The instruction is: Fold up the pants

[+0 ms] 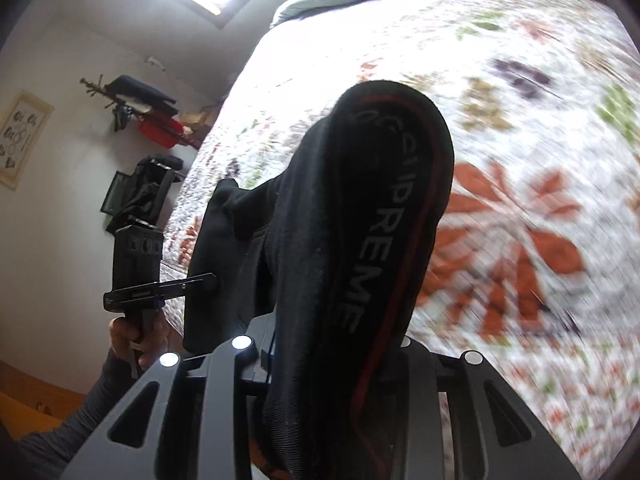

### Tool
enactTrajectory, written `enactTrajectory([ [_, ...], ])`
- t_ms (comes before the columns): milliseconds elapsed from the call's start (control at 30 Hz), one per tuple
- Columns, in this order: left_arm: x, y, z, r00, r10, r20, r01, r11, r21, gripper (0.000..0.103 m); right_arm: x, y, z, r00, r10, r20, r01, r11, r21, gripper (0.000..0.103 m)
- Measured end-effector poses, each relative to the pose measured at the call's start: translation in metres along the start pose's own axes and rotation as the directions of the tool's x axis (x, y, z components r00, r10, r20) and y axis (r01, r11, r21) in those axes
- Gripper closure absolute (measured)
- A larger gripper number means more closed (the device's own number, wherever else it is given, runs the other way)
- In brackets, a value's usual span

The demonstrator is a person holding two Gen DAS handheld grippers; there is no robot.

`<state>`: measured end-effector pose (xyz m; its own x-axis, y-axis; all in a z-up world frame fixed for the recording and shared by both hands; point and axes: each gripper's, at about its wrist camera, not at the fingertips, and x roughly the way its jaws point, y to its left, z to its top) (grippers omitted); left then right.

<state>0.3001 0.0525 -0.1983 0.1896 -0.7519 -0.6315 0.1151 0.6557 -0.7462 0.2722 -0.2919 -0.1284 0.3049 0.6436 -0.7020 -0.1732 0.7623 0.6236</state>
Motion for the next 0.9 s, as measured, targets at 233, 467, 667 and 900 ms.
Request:
enactTrajectory([
  [233, -0.055, 0.063, 0.067, 0.995, 0.070, 0.066, -0.066, 0.996, -0.068, 0.075, 0.082, 0.052, 0.077, 0.999, 0.026, -0.027, -0.028, 0.998, -0.056, 0.072],
  [467, -0.076, 0.134, 0.123, 0.992, 0.106, 0.062, -0.093, 0.980, -0.177, 0.075, 0.170, 0.071, 0.134, 0.996, 0.028, -0.090, -0.033, 0.998, -0.055, 0.072],
  [667, -0.068, 0.176, 0.129, 0.993, 0.113, 0.025, -0.105, 0.971, -0.216, 0.064, 0.217, 0.041, 0.140, 0.989, 0.022, -0.146, -0.019, 1.000, 0.024, 0.068],
  [900, -0.105, 0.164, 0.123, 0.951, 0.263, 0.166, -0.228, 0.953, -0.202, 0.030, 0.194, 0.014, 0.137, 0.998, -0.028, -0.064, 0.033, 0.996, 0.083, 0.037],
])
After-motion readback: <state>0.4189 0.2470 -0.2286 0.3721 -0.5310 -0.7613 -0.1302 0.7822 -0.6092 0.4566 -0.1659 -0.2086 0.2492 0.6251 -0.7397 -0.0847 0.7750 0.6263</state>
